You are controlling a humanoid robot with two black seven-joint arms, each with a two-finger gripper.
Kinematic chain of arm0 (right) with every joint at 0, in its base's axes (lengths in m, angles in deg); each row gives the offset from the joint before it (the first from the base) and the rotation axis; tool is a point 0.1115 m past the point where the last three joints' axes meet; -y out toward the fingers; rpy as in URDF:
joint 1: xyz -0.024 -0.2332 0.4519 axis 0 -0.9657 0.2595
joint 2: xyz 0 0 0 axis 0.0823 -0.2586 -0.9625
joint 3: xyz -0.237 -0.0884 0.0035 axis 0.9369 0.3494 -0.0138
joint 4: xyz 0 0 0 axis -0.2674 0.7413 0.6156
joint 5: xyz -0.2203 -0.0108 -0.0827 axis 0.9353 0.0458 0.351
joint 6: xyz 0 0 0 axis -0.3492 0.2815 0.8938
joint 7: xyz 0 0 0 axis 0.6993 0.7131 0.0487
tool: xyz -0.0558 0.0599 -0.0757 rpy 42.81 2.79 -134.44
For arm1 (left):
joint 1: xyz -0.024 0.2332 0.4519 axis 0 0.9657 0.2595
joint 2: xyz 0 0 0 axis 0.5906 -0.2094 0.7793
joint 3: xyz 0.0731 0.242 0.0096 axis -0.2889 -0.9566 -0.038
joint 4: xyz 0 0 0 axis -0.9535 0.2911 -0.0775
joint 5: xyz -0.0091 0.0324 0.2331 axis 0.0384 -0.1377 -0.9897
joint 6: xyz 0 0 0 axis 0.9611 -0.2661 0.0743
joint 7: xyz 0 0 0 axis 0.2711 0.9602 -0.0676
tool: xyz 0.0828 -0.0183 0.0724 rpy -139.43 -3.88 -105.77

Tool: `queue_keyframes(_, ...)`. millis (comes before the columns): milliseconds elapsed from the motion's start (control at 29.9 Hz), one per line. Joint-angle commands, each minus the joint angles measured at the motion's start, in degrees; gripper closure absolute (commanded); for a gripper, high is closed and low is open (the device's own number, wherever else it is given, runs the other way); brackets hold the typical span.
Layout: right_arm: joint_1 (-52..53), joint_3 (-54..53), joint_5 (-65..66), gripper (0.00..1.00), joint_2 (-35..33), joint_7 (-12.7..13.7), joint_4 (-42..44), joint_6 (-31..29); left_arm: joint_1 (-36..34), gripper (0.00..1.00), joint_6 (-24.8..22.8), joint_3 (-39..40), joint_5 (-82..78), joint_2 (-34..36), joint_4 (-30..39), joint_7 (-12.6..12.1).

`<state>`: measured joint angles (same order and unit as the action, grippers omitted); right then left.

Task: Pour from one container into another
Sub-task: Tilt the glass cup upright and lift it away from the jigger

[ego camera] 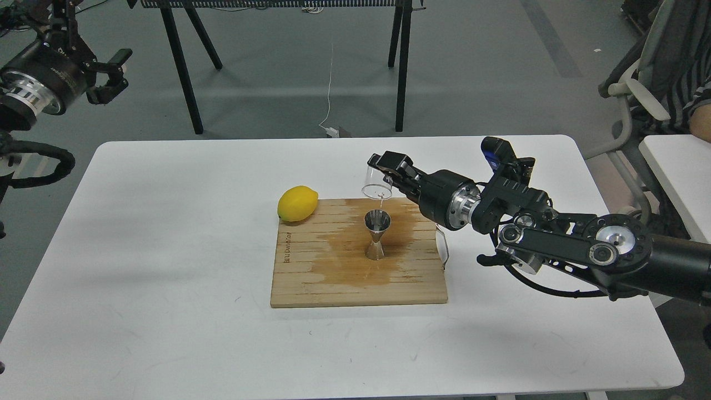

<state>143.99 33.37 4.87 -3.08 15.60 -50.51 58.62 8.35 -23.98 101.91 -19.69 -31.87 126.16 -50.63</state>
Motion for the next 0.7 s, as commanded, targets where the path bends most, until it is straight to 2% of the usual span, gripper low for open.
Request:
queue_keyframes(0,0.0,0.0,0.3,0.87,0.0,0.0,0.0,0.0,0.0,0.0,0.0,0.0,0.0,0.0,0.0,0.0)
queue_keyframes(502,-0.6,-2.5,-1.0,0.87,-2.6,0.0,0.4,-0.1,-0.1,0.0,0.1,-0.1,-0.1,0.1,0.1,-0.1)
queue_keyframes(669,-3.2,-8.9,-9.2,0.87,-4.1,0.2,0.5,-1.0,-0.2,0.0,0.1,-0.1,-0.1,0.1,0.4,-0.2)
